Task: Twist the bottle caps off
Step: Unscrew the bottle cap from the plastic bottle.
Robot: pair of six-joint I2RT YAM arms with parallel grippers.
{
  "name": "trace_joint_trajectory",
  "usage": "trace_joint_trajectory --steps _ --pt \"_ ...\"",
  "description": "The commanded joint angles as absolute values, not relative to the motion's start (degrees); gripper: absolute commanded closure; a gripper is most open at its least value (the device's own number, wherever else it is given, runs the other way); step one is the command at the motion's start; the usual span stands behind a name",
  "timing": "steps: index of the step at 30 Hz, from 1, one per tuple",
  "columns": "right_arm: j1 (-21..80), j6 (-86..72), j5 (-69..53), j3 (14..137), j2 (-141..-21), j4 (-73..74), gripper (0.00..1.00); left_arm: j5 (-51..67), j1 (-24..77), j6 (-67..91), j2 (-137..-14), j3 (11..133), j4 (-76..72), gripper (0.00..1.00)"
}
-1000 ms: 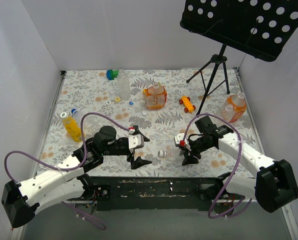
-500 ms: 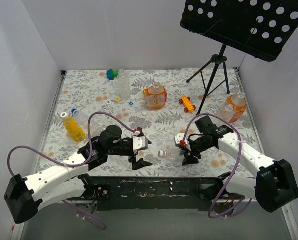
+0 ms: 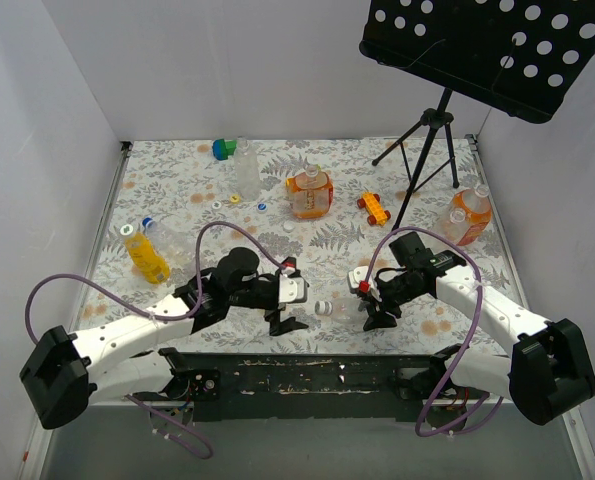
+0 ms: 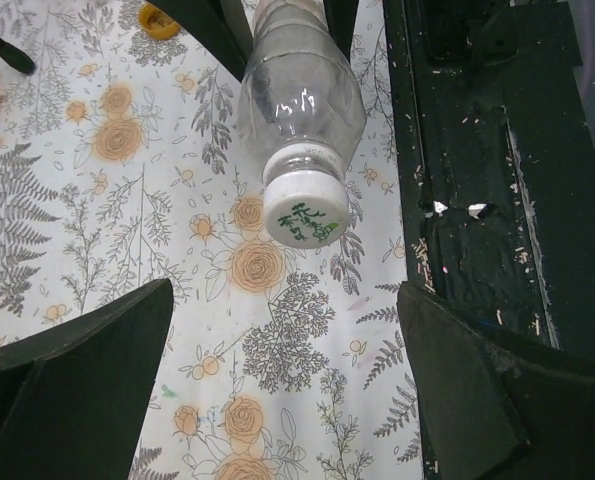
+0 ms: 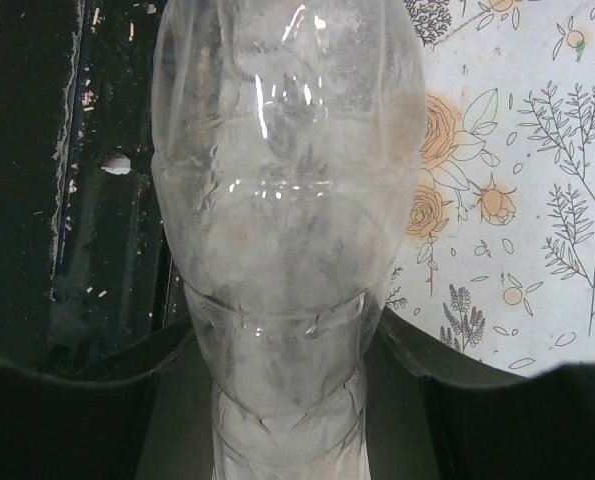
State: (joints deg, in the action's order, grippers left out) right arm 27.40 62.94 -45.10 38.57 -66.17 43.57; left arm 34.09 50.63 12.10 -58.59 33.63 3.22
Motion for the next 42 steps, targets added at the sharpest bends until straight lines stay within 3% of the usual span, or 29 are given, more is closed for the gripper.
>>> trace_joint_trajectory --steps 1,9,17,31,38,42 --pt "27.6 63.19 -46.14 38.76 -66.36 44.56 0.94 36.91 51.06 12.04 -61.69 37.44 0.35 0.09" --pt "27.6 63.11 -46.14 38.85 -66.45 44.38 0.94 39.28 52.12 16.78 -63.89 36.91 -5.97 0.19" --pt "27.6 63.19 -45.97 38.85 -66.62 44.47 0.94 40.08 52.29 19.25 -64.95 36.47 -7.56 0.36" --pt "27.6 63.02 -45.97 38.85 -66.27 44.47 0.94 40.52 52.29 23.9 -66.09 36.65 -7.56 0.73" --pt "27.6 63.11 -45.88 38.85 -66.18 44.39 0.94 39.12 52.29 41.62 -65.83 38.85 -3.78 0.97" --pt "27.6 63.11 -45.88 38.85 -66.09 44.47 0.94 38.15 52.29 59.45 -64.95 37.89 -2.64 1.0"
